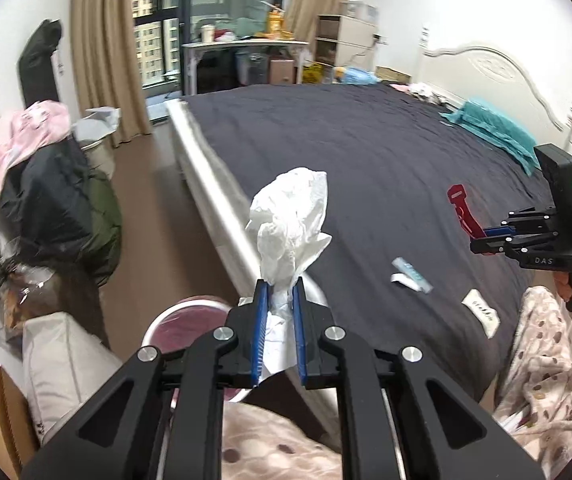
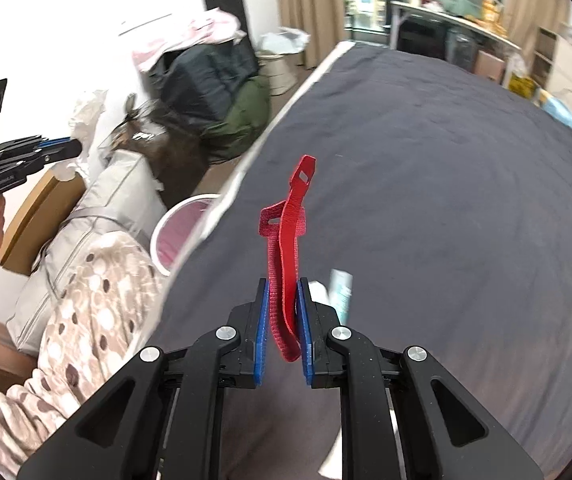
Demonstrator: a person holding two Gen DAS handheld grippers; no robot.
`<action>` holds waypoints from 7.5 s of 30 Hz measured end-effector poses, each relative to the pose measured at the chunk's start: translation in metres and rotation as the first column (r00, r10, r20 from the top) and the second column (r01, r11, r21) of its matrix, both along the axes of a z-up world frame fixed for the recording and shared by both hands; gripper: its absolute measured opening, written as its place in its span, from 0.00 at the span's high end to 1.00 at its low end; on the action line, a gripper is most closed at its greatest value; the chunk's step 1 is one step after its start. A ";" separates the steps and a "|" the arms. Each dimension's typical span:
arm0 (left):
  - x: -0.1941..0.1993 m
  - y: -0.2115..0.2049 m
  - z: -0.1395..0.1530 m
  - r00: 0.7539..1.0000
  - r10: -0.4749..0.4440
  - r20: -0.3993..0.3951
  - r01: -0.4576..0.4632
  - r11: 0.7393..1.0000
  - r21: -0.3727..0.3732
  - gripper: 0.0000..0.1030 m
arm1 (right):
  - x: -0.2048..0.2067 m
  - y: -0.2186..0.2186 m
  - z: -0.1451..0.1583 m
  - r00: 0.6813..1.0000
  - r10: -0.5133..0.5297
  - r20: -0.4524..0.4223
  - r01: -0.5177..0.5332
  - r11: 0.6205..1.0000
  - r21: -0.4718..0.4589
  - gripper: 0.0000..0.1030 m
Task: Collect trash
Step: 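Carry the red strap over the bin and open the right tool while the left tool carries the tissue, then lower the tissue over the bin and open the left tool, then move both tools back over the bed toward the remaining items, then grasp the blue-and-white toothbrush package with the right tool, then grasp the small white scrap with the left tool while the right tool holds the package, then carry the white scrap over the bin with the left tool while the right tool carries the package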
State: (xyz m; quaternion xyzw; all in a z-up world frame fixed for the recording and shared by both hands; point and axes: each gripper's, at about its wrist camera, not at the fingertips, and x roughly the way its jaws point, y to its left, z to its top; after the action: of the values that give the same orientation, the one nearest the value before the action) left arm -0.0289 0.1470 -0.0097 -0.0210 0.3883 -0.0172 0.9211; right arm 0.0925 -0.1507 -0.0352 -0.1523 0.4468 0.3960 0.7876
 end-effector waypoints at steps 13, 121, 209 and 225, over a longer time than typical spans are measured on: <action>-0.055 0.111 -0.030 0.966 0.252 -0.052 -0.252 0.968 -0.007 0.88 | 0.003 0.172 -0.032 0.970 0.233 -0.075 -0.236 0.971 -0.046 0.88; 0.011 0.022 -0.007 0.998 0.033 0.046 -0.034 0.999 0.021 0.05 | 0.003 -0.054 0.007 0.915 -0.400 0.044 0.381 0.897 0.225 0.07; 0.169 -0.180 -0.189 0.918 -0.120 -0.379 -0.052 0.910 -0.412 0.68 | 0.045 -0.231 -0.108 0.770 -0.560 -0.307 0.625 0.760 0.180 0.94; 0.170 -0.204 -0.161 0.936 -0.184 -0.301 0.131 0.974 -0.185 1.00 | 0.042 -0.227 -0.110 0.769 -0.563 -0.303 0.624 0.764 0.163 0.94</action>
State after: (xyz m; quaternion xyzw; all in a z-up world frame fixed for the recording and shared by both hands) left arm 0.1410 -0.0568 -0.1708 -0.0669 0.5287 -0.1190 0.8377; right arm 0.1345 -0.3782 -0.1452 0.1485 0.5078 0.1933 0.8263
